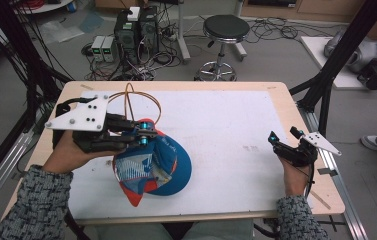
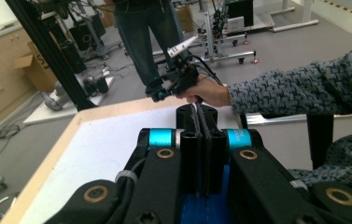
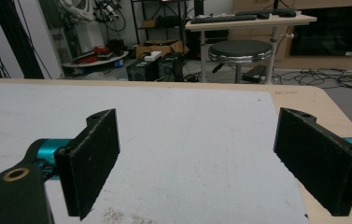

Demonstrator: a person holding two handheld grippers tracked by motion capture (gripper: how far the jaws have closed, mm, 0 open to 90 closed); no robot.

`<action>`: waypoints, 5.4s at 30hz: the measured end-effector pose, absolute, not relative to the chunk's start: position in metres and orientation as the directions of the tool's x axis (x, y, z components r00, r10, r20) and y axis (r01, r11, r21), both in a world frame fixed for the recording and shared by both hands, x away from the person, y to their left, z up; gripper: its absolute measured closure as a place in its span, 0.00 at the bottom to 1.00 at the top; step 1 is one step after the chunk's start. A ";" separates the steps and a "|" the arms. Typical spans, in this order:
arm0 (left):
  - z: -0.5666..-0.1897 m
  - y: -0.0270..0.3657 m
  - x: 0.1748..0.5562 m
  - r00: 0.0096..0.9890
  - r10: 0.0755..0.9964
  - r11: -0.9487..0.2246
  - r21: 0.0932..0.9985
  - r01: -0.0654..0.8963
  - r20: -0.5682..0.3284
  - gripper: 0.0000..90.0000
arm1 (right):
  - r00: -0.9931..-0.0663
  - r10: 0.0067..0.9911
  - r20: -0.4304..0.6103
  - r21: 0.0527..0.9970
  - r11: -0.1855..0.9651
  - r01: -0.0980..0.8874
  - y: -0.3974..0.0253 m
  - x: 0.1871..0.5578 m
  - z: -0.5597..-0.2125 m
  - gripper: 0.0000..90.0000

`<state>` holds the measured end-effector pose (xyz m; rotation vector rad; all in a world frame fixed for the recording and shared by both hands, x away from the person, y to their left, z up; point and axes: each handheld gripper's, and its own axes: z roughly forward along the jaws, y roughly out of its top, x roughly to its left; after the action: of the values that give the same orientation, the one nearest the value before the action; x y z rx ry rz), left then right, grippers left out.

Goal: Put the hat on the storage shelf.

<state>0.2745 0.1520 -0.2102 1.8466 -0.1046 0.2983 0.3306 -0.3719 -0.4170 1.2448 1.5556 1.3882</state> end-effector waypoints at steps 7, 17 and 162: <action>-0.185 0.153 0.283 0.955 0.097 -0.264 0.933 -0.246 0.279 0.98 | -0.294 0.951 0.099 0.979 -0.040 0.200 -0.373 0.331 -0.417 0.15; -0.156 0.161 0.306 0.944 0.142 -0.238 0.936 -0.259 0.297 0.98 | -0.294 0.950 0.107 0.977 -0.046 0.207 -0.372 0.331 -0.417 0.15; -0.337 0.319 0.343 0.400 0.916 -0.089 0.987 0.135 0.028 0.33 | -0.291 0.951 0.108 0.976 -0.045 0.213 -0.374 0.324 -0.416 0.15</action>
<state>0.3425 0.3192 -0.3367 1.5285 0.9746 0.8661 0.3244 -0.3740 -0.4156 1.2616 1.5561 1.3910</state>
